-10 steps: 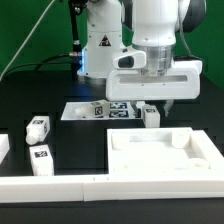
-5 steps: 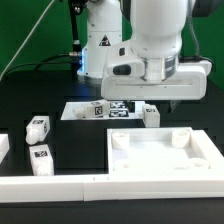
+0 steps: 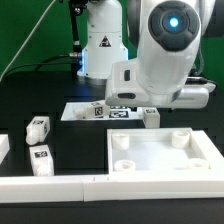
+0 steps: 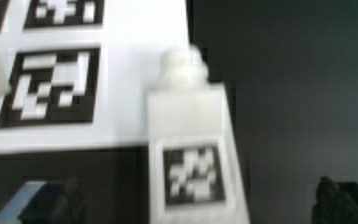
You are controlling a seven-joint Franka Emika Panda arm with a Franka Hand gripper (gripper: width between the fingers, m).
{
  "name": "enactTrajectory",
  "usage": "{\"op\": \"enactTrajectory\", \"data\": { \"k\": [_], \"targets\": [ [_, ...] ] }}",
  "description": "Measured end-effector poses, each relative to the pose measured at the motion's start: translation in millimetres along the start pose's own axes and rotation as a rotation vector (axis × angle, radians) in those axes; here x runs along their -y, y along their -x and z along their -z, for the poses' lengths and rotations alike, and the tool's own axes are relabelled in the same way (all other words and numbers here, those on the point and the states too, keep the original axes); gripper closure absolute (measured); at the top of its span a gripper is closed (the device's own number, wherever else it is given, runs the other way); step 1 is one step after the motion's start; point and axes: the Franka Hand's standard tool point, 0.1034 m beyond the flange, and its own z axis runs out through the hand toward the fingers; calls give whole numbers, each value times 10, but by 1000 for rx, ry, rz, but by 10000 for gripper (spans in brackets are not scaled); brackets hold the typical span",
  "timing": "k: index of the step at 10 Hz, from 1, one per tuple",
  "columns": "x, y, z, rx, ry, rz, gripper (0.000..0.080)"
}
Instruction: Assemble one leg
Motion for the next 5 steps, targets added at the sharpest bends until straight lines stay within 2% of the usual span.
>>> {"op": "enactTrajectory", "data": {
  "k": [1,5],
  "targets": [
    [49,-25,-9,-38,2,37,151],
    [33,-24,-21,-36,0,33,151]
  ]
}}
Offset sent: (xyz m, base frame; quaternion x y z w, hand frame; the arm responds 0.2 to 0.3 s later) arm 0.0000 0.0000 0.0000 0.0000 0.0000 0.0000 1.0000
